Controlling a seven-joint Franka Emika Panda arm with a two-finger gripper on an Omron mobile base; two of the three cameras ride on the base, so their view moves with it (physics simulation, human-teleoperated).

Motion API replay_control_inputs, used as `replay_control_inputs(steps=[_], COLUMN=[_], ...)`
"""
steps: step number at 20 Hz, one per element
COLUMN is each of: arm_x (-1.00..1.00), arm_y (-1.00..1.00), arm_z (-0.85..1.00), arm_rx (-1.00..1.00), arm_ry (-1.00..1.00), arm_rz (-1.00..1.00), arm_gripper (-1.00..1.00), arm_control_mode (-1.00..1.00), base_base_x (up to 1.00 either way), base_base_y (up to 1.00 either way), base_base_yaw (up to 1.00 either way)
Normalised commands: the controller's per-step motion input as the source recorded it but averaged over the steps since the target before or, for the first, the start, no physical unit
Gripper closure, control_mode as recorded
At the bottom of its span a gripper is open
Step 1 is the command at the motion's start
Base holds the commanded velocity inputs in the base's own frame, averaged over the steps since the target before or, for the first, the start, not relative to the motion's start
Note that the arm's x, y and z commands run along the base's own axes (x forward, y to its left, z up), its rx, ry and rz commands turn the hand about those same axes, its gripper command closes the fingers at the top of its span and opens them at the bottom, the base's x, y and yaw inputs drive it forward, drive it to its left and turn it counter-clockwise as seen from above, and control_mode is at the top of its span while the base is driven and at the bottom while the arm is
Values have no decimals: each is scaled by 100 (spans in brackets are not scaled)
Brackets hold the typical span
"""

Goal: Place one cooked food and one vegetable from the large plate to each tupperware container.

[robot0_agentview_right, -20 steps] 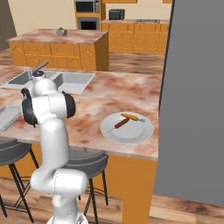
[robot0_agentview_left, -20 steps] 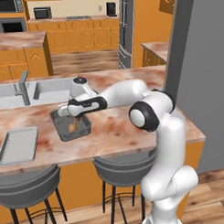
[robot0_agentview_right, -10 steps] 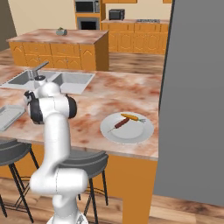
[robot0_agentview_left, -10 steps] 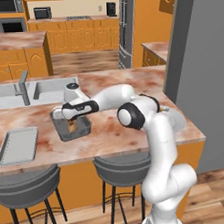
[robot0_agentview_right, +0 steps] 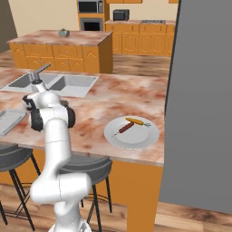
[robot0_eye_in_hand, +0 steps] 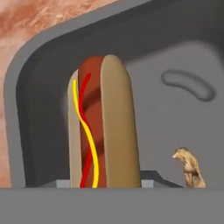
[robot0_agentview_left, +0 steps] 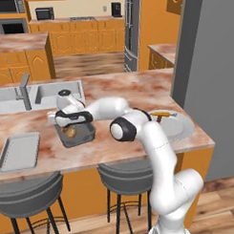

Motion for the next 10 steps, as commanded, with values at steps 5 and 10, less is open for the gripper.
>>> replay_control_inputs(steps=[5,10], arm_x=[5,-10], arm_y=[-16,-22], arm_z=[-18,5], arm_rx=[0,0], arm_ry=[14,6], arm_rz=[-10,-5], arm_gripper=[-100,-100], arm_control_mode=[-100,-100], base_base_x=[0,0], base_base_y=[0,0], base_base_yaw=[0,0])
